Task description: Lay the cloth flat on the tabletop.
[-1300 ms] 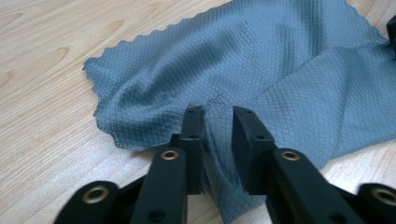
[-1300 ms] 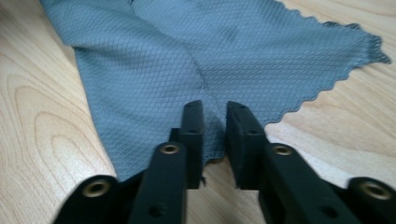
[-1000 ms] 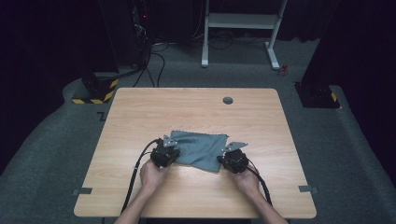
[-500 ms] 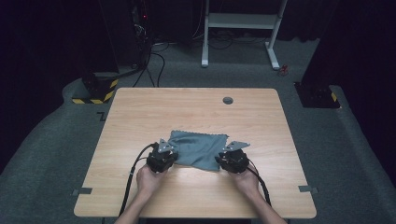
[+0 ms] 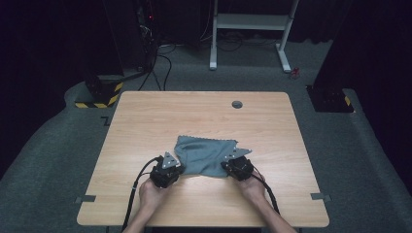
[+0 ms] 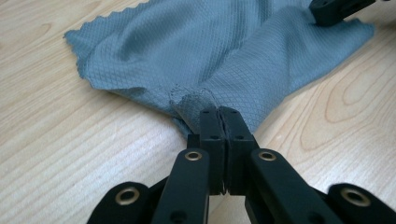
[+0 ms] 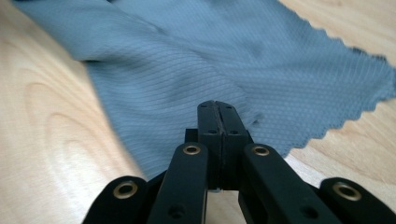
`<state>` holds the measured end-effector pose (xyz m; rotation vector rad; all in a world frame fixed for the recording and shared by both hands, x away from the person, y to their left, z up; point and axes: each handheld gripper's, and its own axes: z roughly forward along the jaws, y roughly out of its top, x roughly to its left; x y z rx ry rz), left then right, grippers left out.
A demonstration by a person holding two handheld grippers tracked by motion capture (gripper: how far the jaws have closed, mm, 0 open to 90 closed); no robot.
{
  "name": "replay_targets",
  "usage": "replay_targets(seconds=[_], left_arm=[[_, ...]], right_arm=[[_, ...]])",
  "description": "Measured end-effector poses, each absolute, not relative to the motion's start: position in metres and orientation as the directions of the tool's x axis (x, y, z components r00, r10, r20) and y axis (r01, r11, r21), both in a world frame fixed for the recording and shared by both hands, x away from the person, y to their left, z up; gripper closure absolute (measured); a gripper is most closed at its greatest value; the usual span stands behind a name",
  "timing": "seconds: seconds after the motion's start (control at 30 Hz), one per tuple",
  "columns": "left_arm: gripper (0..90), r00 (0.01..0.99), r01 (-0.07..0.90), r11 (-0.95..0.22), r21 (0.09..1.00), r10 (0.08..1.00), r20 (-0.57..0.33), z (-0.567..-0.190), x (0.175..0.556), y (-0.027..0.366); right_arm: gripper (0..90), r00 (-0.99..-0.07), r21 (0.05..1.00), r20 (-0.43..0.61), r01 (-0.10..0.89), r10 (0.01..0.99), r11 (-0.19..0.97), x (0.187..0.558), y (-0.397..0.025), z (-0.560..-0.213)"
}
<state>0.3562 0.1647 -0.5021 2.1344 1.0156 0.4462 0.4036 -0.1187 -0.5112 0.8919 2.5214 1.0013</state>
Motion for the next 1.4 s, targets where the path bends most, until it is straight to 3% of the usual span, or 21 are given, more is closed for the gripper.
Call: replay_targets(seconds=[0.27,0.57,0.8,1.0,1.1,1.2,1.37,1.4], left_arm=[[87.4,0.632,0.535,-0.402,0.743,0.774,-0.037,-0.505,0.343,0.169],[84.1,0.645,0.537,-0.410,0.738,0.763,-0.045,-0.506,0.333,0.171],[78.0,0.636,0.515,-0.390,0.764,0.771,-0.034,-0.495,0.335,0.169],[65.0,0.598,0.542,-0.358,0.760,0.800,-0.049,-0.492,0.358,0.166],[64.9,0.584,0.564,-0.361,0.742,0.811,-0.049,-0.497,0.366,0.164],[69.2,0.585,0.577,-0.374,0.726,0.810,-0.047,-0.501,0.370,0.163],[85.3,0.603,0.580,-0.394,0.713,0.796,-0.050,-0.505,0.370,0.164],[86.9,0.609,0.575,-0.401,0.713,0.792,-0.045,-0.504,0.369,0.164]], right_arm=[[90.0,-0.810,0.750,-0.011,0.381,0.586,0.540,0.374,-0.124,-0.501],[89.8,-0.842,0.742,-0.012,0.355,0.539,0.570,0.345,-0.133,-0.510],[72.9,-0.750,0.747,0.047,0.464,0.659,0.476,0.377,-0.136,-0.504],[64.4,-0.707,0.739,0.037,0.495,0.707,0.457,0.403,-0.122,-0.502],[62.3,-0.702,0.716,0.030,0.512,0.711,0.476,0.413,-0.115,-0.507],[65.7,-0.704,0.690,0.017,0.523,0.710,0.501,0.419,-0.110,-0.513],[89.2,-0.732,0.677,-0.004,0.499,0.682,0.540,0.416,-0.110,-0.514],[90.0,-0.738,0.675,-0.008,0.494,0.675,0.548,0.415,-0.109,-0.513]])
